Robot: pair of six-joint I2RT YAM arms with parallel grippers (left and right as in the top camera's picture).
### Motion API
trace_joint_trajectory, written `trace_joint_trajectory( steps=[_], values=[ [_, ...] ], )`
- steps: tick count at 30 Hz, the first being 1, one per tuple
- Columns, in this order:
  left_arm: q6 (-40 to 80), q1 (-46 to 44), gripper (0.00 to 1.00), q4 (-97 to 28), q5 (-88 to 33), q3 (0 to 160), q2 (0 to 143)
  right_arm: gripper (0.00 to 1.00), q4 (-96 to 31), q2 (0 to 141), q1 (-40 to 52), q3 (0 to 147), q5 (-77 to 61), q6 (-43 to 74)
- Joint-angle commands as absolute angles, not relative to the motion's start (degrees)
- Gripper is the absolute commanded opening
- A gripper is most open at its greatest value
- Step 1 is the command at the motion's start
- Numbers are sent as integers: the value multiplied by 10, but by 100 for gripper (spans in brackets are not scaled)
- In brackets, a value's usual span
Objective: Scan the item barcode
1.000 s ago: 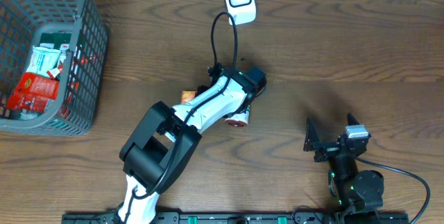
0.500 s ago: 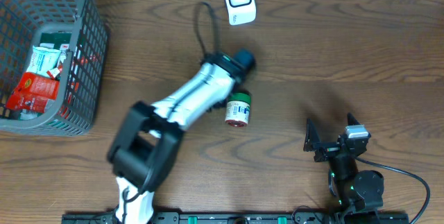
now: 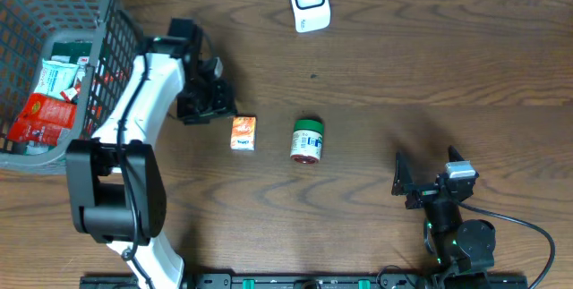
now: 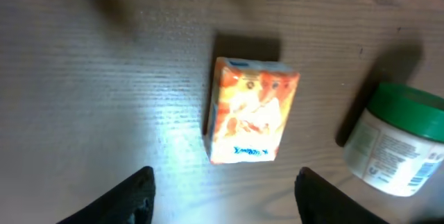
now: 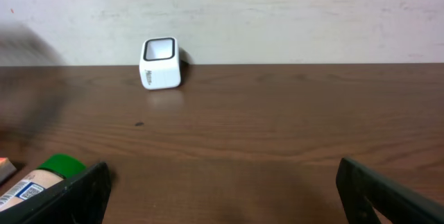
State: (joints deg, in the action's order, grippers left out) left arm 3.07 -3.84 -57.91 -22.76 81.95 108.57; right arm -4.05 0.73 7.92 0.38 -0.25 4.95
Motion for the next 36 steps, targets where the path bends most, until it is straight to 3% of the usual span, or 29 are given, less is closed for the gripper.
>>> trace_joint_trajectory(
  steps=[1,14,26,27,30,36],
  values=[
    [-41,-33,66,-545,-307,771,1091,99,-43,6,75,3,-3,42],
    [-43,-40,46,-410,-319,679,1093,99,-43,6,75,3,-3,42],
    [-19,-40,44,-326,-294,610,1093,99,-43,6,75,3,-3,42],
    [-13,-40,40,-324,-294,606,1093,99,-43,6,75,3,-3,42],
    [-12,-40,10,-325,-311,605,1092,99,-43,6,75,3,-3,42],
    [13,-43,7,-339,-318,630,1049,99,-43,6,75,3,-3,42]
  ],
)
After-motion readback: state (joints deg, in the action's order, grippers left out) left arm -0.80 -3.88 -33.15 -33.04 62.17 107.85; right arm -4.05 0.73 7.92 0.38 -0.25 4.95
